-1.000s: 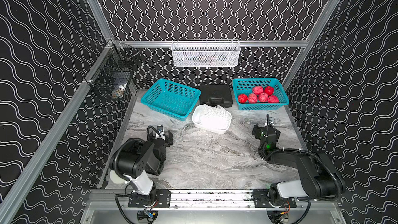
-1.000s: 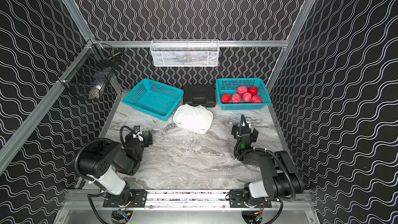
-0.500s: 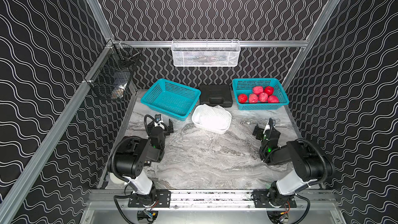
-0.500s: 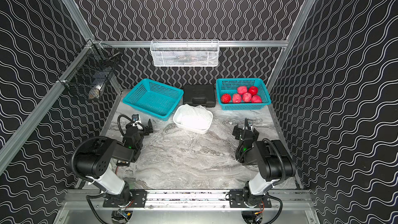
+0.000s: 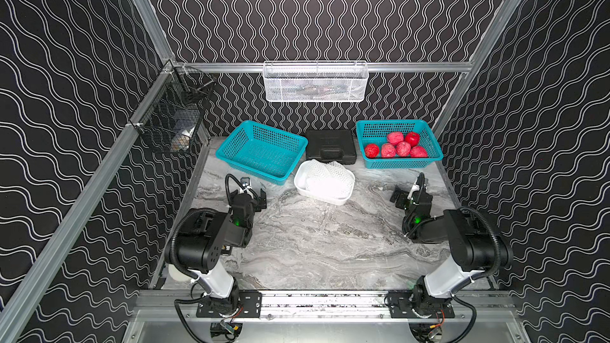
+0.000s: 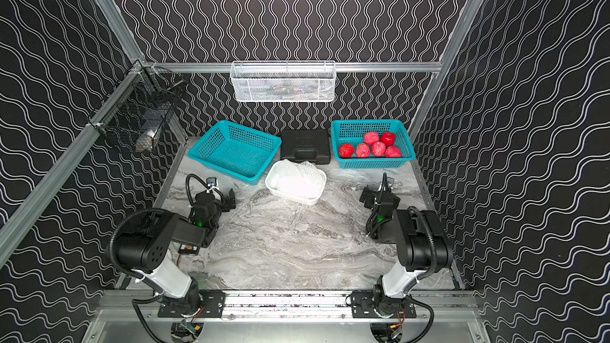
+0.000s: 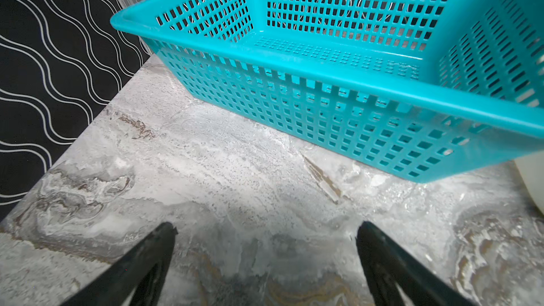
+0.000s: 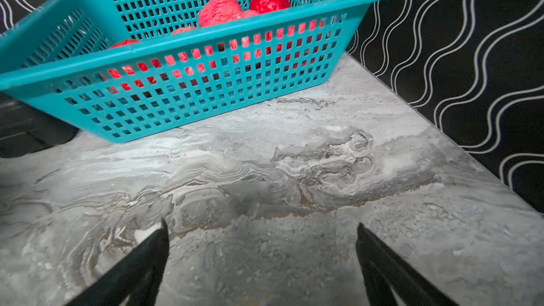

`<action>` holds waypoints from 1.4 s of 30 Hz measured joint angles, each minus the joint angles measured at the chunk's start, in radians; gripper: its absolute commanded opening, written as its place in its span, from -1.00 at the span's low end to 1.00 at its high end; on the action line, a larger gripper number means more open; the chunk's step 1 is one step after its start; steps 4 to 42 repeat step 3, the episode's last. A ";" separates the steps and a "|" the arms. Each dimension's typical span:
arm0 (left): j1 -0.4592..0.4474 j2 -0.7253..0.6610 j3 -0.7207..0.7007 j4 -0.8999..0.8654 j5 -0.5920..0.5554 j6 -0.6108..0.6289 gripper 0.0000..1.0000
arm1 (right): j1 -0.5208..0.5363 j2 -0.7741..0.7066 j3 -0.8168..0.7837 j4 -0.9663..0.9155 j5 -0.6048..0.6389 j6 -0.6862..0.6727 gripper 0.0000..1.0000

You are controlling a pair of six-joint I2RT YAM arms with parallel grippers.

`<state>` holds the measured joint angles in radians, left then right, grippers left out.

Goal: Remove foam nets from apples
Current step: Reset both arms

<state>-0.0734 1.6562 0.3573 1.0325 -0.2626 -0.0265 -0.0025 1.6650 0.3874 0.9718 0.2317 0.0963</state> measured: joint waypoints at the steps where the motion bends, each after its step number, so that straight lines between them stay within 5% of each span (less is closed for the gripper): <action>1: 0.000 0.000 0.002 -0.001 0.000 0.000 0.99 | 0.006 0.000 0.000 -0.002 -0.002 0.000 1.00; 42: 0.000 0.000 0.002 -0.001 0.000 0.000 0.99 | 0.007 0.001 0.000 0.000 0.000 -0.001 1.00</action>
